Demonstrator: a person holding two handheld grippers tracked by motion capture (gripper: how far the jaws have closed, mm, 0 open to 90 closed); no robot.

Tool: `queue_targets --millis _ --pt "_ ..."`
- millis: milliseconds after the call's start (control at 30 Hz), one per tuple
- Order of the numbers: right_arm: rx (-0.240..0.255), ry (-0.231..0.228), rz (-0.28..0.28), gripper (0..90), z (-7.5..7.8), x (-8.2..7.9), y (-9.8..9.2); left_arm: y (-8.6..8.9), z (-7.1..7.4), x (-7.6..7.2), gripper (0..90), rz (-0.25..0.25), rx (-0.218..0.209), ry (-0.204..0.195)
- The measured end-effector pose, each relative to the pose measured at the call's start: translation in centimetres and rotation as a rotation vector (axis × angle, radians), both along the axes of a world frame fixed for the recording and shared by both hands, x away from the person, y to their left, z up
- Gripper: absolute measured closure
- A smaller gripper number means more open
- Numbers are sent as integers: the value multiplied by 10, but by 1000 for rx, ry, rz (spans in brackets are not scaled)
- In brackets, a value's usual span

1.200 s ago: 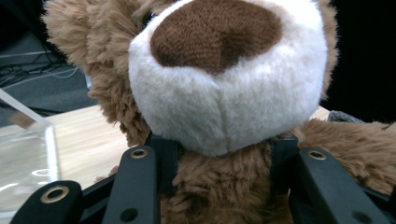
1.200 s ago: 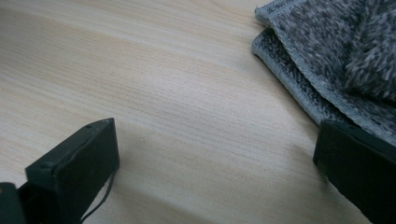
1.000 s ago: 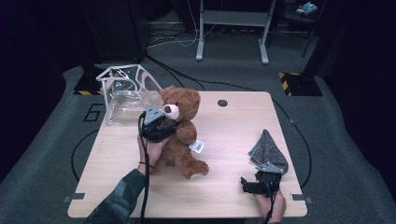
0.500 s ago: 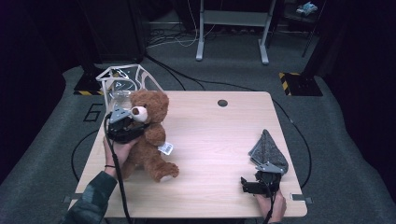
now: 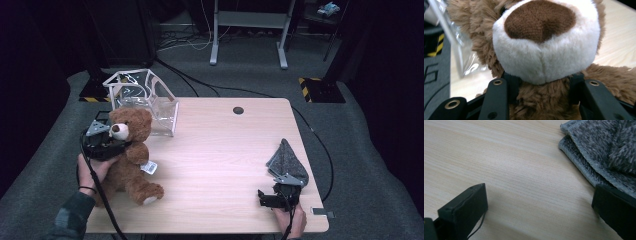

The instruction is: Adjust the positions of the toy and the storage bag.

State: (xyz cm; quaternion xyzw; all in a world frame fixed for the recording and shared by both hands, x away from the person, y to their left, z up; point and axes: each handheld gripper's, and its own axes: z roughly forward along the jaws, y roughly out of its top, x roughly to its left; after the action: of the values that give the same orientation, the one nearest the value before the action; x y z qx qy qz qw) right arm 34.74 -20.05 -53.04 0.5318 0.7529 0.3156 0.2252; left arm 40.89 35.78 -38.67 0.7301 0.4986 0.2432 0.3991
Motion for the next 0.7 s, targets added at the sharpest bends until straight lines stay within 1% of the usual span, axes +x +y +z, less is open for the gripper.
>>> queue_targets --millis 33,67,100,133,167,200,233,267,300,333,367,400,433,467,500,533,567,600,633,667,700 --pt "0 0 0 0 0 0 0 4 -3 0 574 1 8 24" --pt "0 0 0 0 0 0 0 7 -7 0 573 9 5 32" --pt "0 0 0 0 0 0 0 7 -7 0 573 9 5 32" --pt "0 0 0 0 0 0 0 12 -14 0 571 10 14 71" --pt "0 0 0 0 0 0 0 12 -14 0 571 10 14 71" --pt "0 0 0 0 0 0 0 16 -22 2 570 15 23 101" --pt "0 0 0 0 0 0 0 16 -22 2 569 15 23 101" --pt "0 0 0 0 0 0 0 23 -29 5 569 26 6 122" --pt "0 0 0 0 0 0 0 23 -29 5 568 26 6 122" --pt "0 0 0 0 0 0 0 28 -34 8 567 36 0 146" --pt "0 0 0 0 0 0 0 30 -36 11 565 33 0 165" --pt "0 0 0 0 0 0 0 31 -39 15 561 43 -18 171" --pt "0 0 0 0 0 0 0 31 -39 15 558 43 -18 171" --pt "0 0 0 0 0 0 0 34 -43 20 551 18 13 214" --pt "0 0 0 0 0 0 0 34 -43 20 546 18 13 214" --pt "0 0 0 0 0 0 0 33 -46 23 546 28 -1 234" --pt "0 0 0 0 0 0 0 34 -52 28 536 27 11 262" --pt "0 0 0 0 0 0 0 34 -52 28 532 27 11 262" --pt "0 0 0 0 0 0 0 35 -56 31 532 34 -6 284" --pt "0 0 0 0 0 0 0 37 -62 36 525 29 0 323" --pt "0 0 0 0 0 0 0 37 -62 36 522 29 0 323"
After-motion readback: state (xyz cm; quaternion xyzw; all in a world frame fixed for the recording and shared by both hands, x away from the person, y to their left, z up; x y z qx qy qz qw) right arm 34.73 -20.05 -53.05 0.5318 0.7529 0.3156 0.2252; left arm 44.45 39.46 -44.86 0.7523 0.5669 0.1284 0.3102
